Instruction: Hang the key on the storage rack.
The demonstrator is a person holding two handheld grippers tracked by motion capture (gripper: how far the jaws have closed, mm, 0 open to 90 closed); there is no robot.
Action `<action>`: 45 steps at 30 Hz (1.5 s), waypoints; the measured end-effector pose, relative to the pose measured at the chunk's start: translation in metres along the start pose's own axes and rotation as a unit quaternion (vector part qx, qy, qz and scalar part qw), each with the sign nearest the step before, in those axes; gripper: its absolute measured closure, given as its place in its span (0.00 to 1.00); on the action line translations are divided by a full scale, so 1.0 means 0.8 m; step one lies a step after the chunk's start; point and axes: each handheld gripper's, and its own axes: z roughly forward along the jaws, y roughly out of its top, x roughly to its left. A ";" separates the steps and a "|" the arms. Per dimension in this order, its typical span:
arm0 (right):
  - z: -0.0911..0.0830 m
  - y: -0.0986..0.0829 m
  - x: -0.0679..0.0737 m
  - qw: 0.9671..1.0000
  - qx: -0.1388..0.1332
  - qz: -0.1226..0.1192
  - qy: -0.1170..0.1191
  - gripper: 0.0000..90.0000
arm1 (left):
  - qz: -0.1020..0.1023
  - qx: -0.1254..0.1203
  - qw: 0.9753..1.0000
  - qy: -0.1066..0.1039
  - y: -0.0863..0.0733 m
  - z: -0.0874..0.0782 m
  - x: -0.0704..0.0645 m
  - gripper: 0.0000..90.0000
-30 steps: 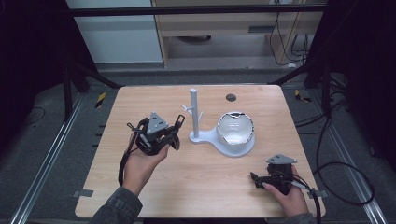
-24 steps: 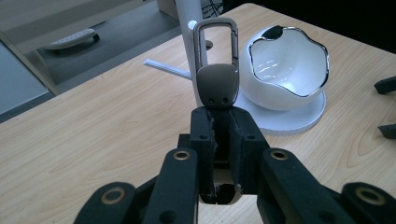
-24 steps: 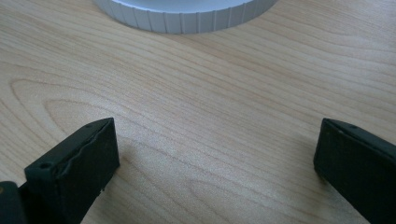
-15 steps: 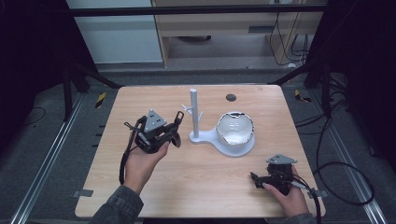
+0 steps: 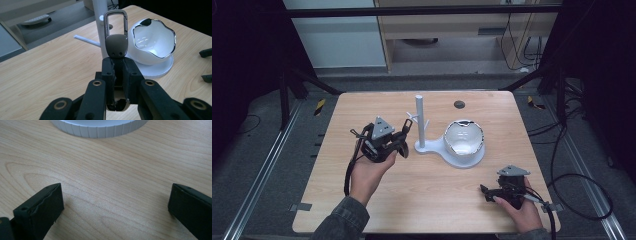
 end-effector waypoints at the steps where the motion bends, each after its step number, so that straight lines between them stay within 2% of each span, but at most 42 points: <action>1: 0.000 0.000 0.000 1.000 0.000 0.000 0.000 0.00 | -0.002 0.000 1.000 0.000 0.000 0.001 0.001 0.89; 4: 0.000 0.000 0.000 1.000 0.000 0.000 0.000 0.00 | -0.021 -0.004 1.000 -0.006 0.001 0.005 0.005 0.89; 8: 0.000 0.000 0.000 1.000 0.000 -0.001 0.000 0.01 | -0.028 -0.004 1.000 -0.004 0.003 0.011 0.009 0.89; 11: 0.000 0.000 0.000 1.000 0.000 -0.001 0.000 0.00 | -0.028 -0.004 1.000 -0.004 0.003 0.013 0.008 0.89; 23: 0.000 0.000 0.000 1.000 0.000 0.000 -0.001 0.01 | -0.005 0.003 1.000 0.007 0.008 0.022 0.005 0.89; 36: 0.000 0.000 0.000 1.000 0.001 -0.001 -0.001 0.00 | -0.013 -0.002 1.000 0.012 0.008 0.027 0.006 0.89; 45: 0.000 0.000 0.000 1.000 -0.001 -0.004 -0.003 0.00 | -0.012 0.008 1.000 0.010 0.007 0.035 0.006 0.89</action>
